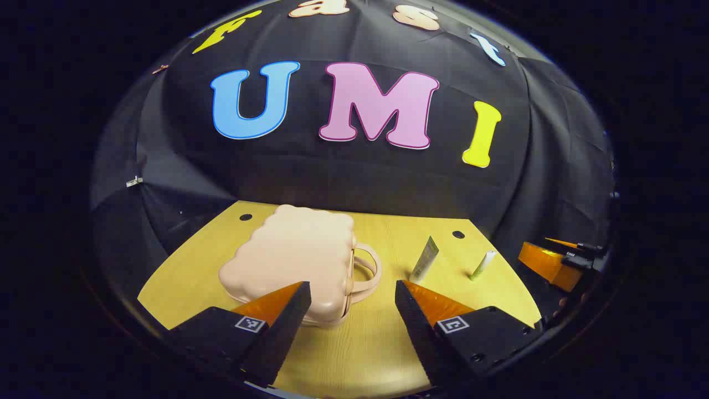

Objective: First open the suitcase, pack the skin care products into it, and then close the suitcase.

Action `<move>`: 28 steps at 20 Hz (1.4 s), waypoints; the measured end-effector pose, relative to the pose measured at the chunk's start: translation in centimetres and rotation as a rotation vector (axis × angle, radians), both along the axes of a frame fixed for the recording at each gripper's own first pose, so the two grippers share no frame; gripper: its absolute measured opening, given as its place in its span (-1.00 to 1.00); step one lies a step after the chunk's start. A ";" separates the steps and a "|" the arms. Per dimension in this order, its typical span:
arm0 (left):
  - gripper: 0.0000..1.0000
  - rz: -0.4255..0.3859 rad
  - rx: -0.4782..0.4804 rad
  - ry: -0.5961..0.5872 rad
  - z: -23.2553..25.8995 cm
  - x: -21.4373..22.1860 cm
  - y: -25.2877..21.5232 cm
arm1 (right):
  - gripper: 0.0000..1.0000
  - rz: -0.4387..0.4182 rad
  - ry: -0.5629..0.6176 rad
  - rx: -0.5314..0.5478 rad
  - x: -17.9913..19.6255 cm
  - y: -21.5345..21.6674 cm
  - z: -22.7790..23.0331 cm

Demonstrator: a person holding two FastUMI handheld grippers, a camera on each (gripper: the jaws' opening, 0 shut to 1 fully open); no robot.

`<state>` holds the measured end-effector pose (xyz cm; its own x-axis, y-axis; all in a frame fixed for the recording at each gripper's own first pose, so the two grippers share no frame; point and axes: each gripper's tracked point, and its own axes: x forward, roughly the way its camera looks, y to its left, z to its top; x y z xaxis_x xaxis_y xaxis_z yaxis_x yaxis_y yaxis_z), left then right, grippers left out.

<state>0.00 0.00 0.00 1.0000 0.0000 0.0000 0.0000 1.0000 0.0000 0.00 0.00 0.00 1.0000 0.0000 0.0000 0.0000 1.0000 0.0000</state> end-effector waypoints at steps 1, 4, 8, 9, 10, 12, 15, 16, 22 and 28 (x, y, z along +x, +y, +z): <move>0.93 0.006 0.005 -0.008 0.1 0.1 0.2 | 0.94 0.010 0.006 0.001 0.0 0.3 -0.3; 0.92 -0.007 -0.003 -0.002 -0.3 0.3 0.2 | 0.95 0.015 0.007 -0.015 0.0 0.4 -0.3; 0.92 -0.001 -0.010 0.004 -0.4 0.8 -0.1 | 0.95 0.012 0.006 -0.007 0.5 0.3 -0.3; 0.92 0.004 -0.008 0.000 -0.3 0.8 0.0 | 0.95 0.010 0.010 -0.007 0.6 0.2 -0.4; 0.92 0.002 -0.006 -0.002 -0.1 0.9 -0.1 | 0.95 0.009 0.020 -0.005 0.8 0.1 -0.5; 0.92 0.002 0.005 -0.005 -0.1 1.1 -0.1 | 0.96 0.009 0.030 0.006 1.0 0.2 -0.8; 0.92 0.001 0.005 -0.004 -0.2 1.2 0.2 | 0.95 0.008 0.028 0.010 1.3 0.2 -0.6; 0.92 0.000 0.003 -0.004 -0.2 1.3 0.1 | 0.94 0.010 0.029 0.010 1.5 0.2 -0.6; 0.92 -0.021 0.017 0.004 0.0 1.9 -0.7 | 0.95 0.015 0.048 -0.005 1.5 0.2 -1.0; 0.92 -0.130 0.076 0.026 1.0 6.0 -5.0 | 0.95 -0.035 0.042 0.019 2.2 -2.7 -0.7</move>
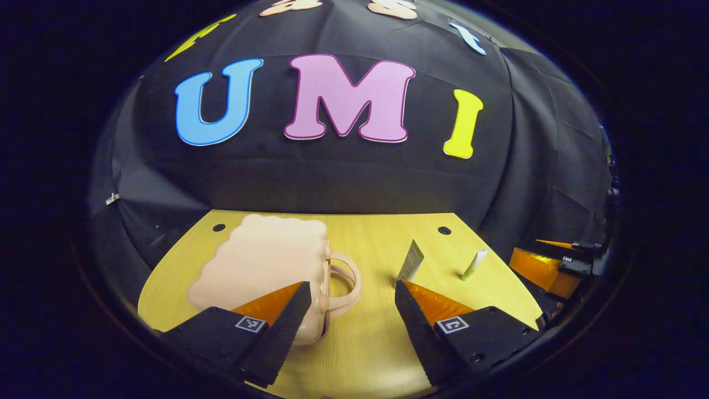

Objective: First open the suitcase, pack the skin care products into it, and then close the suitcase.

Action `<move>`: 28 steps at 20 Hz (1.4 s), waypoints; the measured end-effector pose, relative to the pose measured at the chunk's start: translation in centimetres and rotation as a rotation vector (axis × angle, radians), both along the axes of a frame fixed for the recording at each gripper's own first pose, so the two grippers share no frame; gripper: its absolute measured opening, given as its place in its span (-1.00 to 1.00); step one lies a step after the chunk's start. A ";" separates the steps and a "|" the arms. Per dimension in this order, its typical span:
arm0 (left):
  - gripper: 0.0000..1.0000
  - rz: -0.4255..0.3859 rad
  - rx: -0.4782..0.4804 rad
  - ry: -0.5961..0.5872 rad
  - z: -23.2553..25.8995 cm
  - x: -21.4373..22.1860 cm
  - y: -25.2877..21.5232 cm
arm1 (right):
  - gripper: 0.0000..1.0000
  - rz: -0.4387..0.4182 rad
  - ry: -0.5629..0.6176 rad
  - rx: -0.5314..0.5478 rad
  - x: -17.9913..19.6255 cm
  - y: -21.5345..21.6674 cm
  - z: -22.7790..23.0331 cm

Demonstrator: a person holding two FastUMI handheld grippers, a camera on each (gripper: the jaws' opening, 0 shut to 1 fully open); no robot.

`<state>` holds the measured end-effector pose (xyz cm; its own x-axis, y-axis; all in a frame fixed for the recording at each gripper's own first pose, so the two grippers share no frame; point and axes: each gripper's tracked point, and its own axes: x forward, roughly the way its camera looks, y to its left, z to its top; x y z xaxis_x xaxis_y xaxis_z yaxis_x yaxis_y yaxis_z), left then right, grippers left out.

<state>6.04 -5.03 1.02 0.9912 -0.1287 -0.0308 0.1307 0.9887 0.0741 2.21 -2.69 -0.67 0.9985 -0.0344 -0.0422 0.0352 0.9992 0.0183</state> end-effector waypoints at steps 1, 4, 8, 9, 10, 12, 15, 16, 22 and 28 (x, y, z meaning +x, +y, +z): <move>0.92 -0.013 0.005 0.014 -0.2 1.3 -0.8 | 0.95 -0.006 -0.001 -0.007 0.2 -0.4 -0.1; 0.92 -0.032 -0.008 0.070 -1.2 5.5 -2.4 | 0.95 -0.011 0.003 -0.024 0.7 -1.4 -0.4; 0.89 -0.002 -0.036 0.187 -4.4 11.6 -2.8 | 0.96 -0.001 0.027 -0.021 0.7 -1.7 -1.6; 0.87 0.006 -0.039 0.210 -5.4 12.9 -2.9 | 0.95 0.004 0.039 -0.024 0.7 -1.6 -2.2; 0.81 0.007 -0.038 0.230 -6.0 14.0 -3.0 | 0.95 0.009 0.056 -0.025 0.8 -1.5 -2.9; 0.70 0.046 -0.024 0.249 -7.1 16.1 -2.6 | 0.94 0.015 0.105 -0.019 0.5 -1.3 -4.5; 0.46 0.140 -0.006 0.299 -8.8 18.1 -1.5 | 0.95 0.017 0.143 0.012 0.2 -1.2 -5.8; 0.22 0.162 -0.008 0.310 -9.3 18.6 -1.1 | 0.95 0.020 0.156 0.013 0.1 -1.1 -6.2; -0.64 0.122 0.000 0.343 -9.2 19.0 -0.7 | 0.96 0.038 0.155 0.007 0.7 -1.2 -6.0; -0.75 0.038 -0.017 0.191 1.5 13.2 0.6 | 0.95 0.036 0.131 0.005 1.1 -0.1 -4.0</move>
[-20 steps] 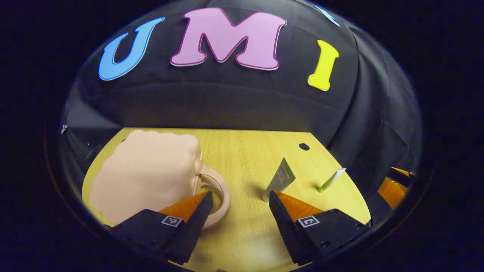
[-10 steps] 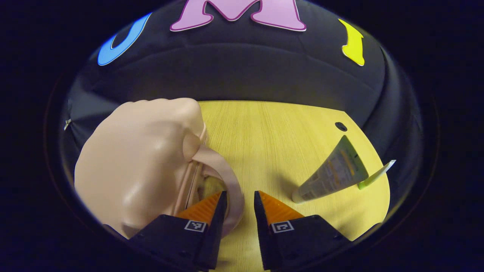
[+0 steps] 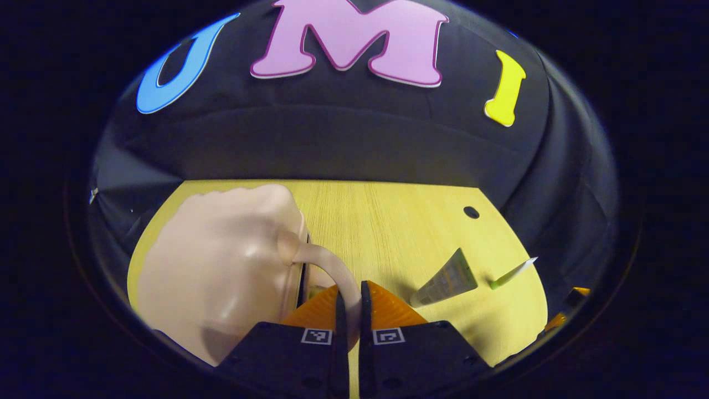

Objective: First open the suitcase, pack the skin care products into it, and then close the suitcase.

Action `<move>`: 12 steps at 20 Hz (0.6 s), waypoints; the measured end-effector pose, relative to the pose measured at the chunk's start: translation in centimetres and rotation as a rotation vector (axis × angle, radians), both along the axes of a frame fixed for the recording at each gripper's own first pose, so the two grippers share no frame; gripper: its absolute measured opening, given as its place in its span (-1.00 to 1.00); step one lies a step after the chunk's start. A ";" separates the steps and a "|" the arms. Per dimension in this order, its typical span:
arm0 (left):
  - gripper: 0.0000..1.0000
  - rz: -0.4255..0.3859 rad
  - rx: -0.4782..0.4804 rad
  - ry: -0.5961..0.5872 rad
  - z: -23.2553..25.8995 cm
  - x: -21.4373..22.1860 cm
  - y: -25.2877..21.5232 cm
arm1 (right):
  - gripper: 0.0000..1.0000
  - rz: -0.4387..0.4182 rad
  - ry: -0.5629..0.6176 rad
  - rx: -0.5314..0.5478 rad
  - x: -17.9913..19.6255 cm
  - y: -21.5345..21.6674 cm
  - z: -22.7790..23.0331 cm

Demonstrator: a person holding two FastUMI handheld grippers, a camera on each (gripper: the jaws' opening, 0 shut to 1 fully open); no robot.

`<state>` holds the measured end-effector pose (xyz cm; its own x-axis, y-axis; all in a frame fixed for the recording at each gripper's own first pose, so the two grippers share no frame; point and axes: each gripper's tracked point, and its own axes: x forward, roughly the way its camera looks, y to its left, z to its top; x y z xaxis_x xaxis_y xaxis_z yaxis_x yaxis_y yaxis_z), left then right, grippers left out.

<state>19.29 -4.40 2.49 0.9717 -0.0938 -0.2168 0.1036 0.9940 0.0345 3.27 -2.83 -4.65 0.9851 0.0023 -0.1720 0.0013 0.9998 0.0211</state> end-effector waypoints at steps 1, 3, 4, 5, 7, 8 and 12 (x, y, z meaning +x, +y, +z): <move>-0.76 -0.001 0.015 -0.042 2.4 -1.4 1.4 | 0.95 -0.001 -0.012 -0.008 0.0 0.3 0.5; -0.76 0.024 0.011 -0.124 7.9 -4.1 4.9 | 0.95 0.002 -0.028 -0.009 -0.2 1.3 1.3; -0.76 0.039 -0.015 -0.161 10.6 -5.4 7.2 | 0.95 0.004 -0.031 -0.007 -0.2 1.9 1.4; -0.76 0.054 -0.043 -0.188 12.6 -6.4 9.8 | 0.96 0.006 -0.030 -0.009 -0.4 2.5 1.6; -0.76 0.107 -0.054 -0.226 14.9 -7.2 16.3 | 0.95 0.005 -0.038 -0.017 -0.8 3.6 2.0; -0.76 0.146 -0.040 -0.237 15.7 -7.4 19.9 | 0.96 0.003 -0.044 -0.024 -0.9 4.1 2.2; -0.77 0.313 0.054 -0.262 16.5 -6.5 34.2 | 0.96 -0.039 -0.037 -0.027 -1.0 5.1 1.9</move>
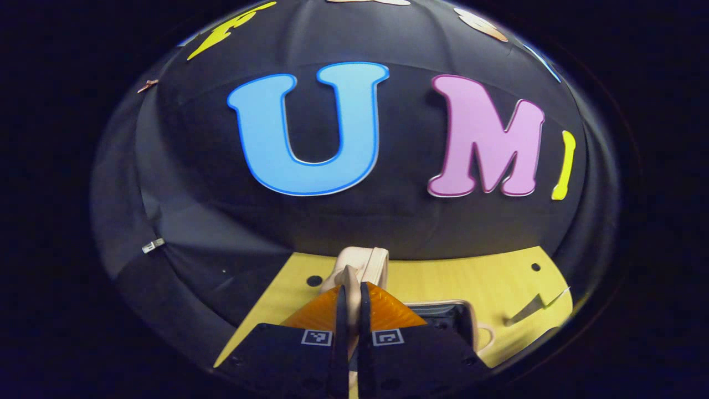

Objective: First open the suitcase, pack the skin care products into it, and then close the suitcase.

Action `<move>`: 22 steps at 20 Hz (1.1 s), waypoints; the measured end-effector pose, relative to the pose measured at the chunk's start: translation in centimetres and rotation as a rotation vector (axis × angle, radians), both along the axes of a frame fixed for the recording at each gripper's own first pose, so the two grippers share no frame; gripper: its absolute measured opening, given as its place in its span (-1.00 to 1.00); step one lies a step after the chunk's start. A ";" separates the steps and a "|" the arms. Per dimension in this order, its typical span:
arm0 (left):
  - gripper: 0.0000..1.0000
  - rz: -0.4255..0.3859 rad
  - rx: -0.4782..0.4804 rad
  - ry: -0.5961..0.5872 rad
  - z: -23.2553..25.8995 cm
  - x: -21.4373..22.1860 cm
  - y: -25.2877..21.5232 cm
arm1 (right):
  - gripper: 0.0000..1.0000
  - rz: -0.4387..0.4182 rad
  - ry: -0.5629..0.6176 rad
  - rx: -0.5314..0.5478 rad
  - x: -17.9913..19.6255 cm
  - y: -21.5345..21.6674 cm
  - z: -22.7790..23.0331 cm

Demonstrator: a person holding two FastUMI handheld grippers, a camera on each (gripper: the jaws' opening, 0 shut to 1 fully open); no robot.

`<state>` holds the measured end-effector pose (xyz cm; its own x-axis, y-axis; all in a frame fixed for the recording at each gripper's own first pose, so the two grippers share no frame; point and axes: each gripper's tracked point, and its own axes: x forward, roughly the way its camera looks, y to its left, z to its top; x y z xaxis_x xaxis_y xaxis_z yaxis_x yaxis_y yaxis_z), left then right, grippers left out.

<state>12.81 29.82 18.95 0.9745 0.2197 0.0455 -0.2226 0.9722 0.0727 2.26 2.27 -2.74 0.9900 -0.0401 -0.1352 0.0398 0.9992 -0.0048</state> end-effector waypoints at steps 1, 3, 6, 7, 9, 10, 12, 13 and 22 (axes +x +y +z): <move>-0.77 0.020 0.012 -0.002 -0.5 0.7 2.7 | 0.96 -0.021 0.005 0.004 0.2 0.1 -0.2; -0.77 0.050 0.006 0.024 -1.8 2.0 8.1 | 0.96 -0.056 0.000 0.013 0.9 0.1 -0.1; -0.77 0.078 -0.057 0.078 -5.4 5.2 14.7 | 0.96 -0.116 -0.014 0.048 2.4 -0.4 -0.3; -0.77 0.066 -0.085 0.099 -7.1 7.0 15.8 | 0.96 -0.137 -0.009 0.040 3.1 -1.0 -0.8; -0.77 0.043 -0.142 0.164 -10.3 9.5 18.0 | 0.95 -0.171 0.030 0.005 4.3 -2.8 -2.3; -0.77 0.036 -0.178 0.185 -12.0 10.6 18.7 | 0.95 -0.190 0.034 -0.010 4.6 -3.6 -2.5; -0.77 0.047 -0.249 0.214 -15.2 12.3 20.2 | 0.96 -0.234 0.027 -0.015 5.2 -5.2 -2.6; -0.77 0.059 -0.280 0.225 -16.9 13.0 20.6 | 0.96 -0.253 0.017 -0.002 5.4 -5.6 -2.6; 0.94 0.188 -0.011 -0.043 -7.6 4.0 15.6 | 0.95 -0.244 -0.013 0.014 6.3 -6.8 -1.6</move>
<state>16.82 45.42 11.32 0.9134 0.3985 0.0831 -0.4032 0.9138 0.0490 8.55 -4.51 -4.31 0.9530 -0.2761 -0.1248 0.2796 0.9601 0.0106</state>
